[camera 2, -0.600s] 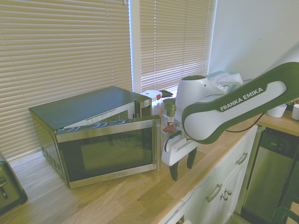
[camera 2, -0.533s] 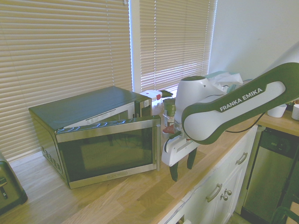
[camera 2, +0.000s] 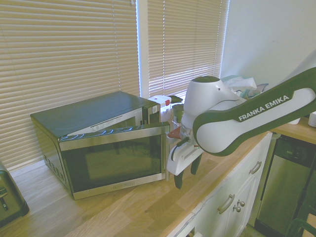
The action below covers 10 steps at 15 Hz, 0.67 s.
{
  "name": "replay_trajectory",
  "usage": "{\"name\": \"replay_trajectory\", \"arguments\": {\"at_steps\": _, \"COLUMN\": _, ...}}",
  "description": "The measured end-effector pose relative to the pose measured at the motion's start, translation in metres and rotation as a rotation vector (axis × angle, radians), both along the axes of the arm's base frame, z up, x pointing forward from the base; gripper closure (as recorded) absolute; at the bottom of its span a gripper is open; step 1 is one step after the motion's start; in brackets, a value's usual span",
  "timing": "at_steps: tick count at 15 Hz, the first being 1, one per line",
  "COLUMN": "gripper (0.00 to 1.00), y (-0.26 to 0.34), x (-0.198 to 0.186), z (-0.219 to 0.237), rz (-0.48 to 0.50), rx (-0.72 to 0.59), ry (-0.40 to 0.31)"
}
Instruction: Close the microwave
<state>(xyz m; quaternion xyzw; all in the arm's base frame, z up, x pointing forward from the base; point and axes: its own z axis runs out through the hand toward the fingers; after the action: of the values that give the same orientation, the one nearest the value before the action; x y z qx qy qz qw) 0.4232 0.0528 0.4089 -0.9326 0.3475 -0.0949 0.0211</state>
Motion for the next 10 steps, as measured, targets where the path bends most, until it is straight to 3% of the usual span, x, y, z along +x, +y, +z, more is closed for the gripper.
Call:
{"name": "replay_trajectory", "arguments": {"at_steps": 5, "gripper": 0.0, "y": 0.047, "x": 0.007, "z": 0.022, "rz": 0.056, "rx": -0.036, "ry": -0.039}}
{"name": "replay_trajectory", "arguments": {"at_steps": 10, "gripper": 0.0, "y": 0.071, "x": 0.051, "z": 0.048, "rz": 0.019, "rx": -0.047, "ry": -0.048}}
